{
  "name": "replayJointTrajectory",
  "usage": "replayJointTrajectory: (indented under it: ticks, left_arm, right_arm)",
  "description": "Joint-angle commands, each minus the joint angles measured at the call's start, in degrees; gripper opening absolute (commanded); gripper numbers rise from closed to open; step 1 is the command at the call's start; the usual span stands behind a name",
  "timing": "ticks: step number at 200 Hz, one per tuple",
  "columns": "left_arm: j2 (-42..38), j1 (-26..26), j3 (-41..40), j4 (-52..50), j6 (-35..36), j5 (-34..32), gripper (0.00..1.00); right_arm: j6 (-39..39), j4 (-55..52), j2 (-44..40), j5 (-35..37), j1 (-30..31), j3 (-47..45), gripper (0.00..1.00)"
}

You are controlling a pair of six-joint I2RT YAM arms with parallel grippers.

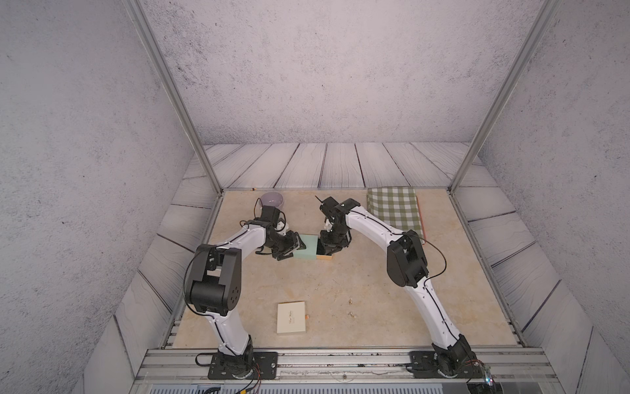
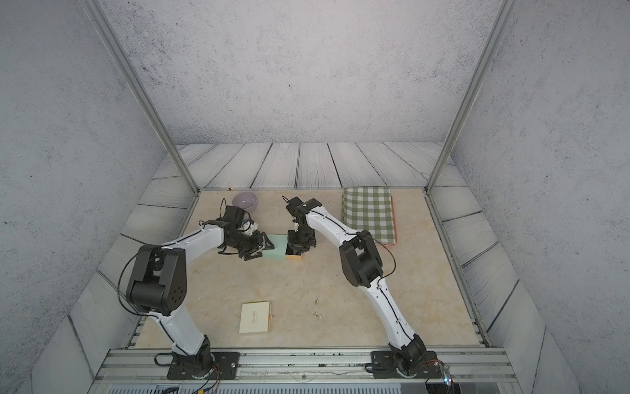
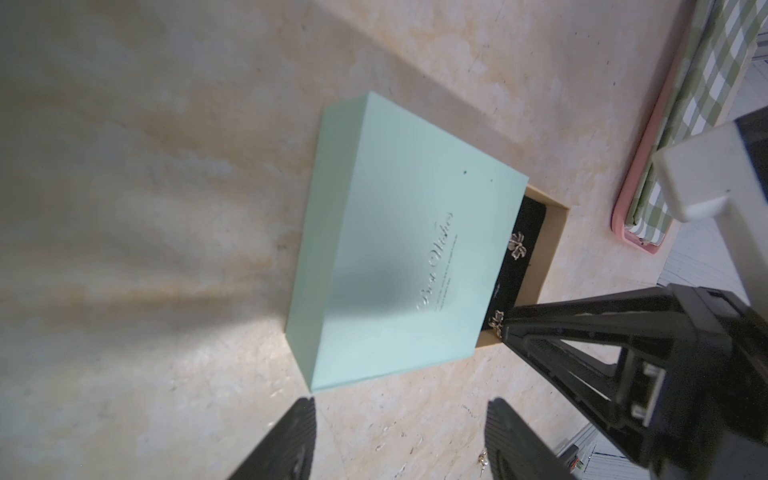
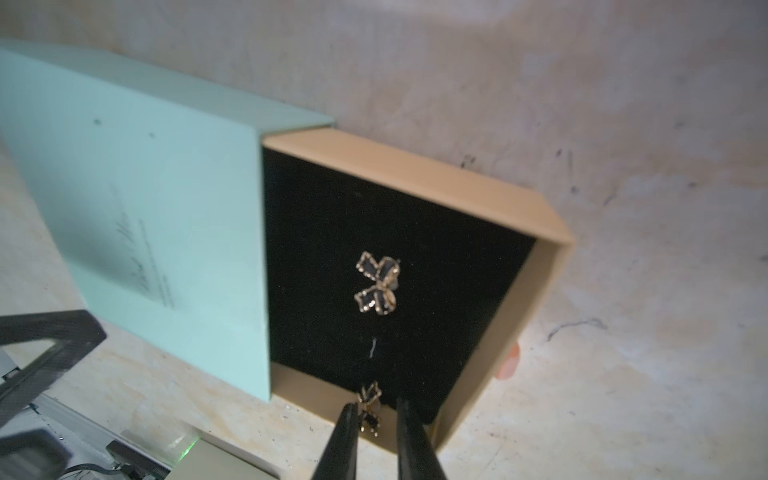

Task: Place the earrings into the drawer-style jewelry box
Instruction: Pick up the earring from the inner lining.

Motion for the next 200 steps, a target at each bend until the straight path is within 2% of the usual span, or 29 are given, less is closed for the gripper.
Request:
replayJointTrajectory:
  ticks: [1, 64, 126, 170, 200]
  left_arm:
    - [-0.4, -0.4, -0.7, -0.5, 1.2, -0.3, 0.68]
    - [-0.7, -0.4, -0.7, -0.8, 1.6, -0.6, 0.68]
    - [-1.0, -0.4, -0.8, -0.9, 1.7, -0.7, 0.68]
    - [-1.4, -0.3, -0.8, -1.1, 1.8, -0.8, 0.68]
    - [-2.0, -0.4, -0.9, -1.1, 1.8, -1.0, 0.68]
  right_arm:
    - [0.5, -0.5, 1.4, -1.7, -0.2, 0.3, 0.19]
    - [1.7, 1.7, 1.4, -5.5, -0.4, -1.5, 0.12]
    - [0.8, 1.8, -0.3, -4.1, -1.0, -1.0, 0.03]
    - [-1.0, -0.9, -2.4, -3.6, -1.1, 3.0, 0.02]
    - [-1.9, -0.1, -7.4, -3.2, -1.2, 0.8, 0.02]
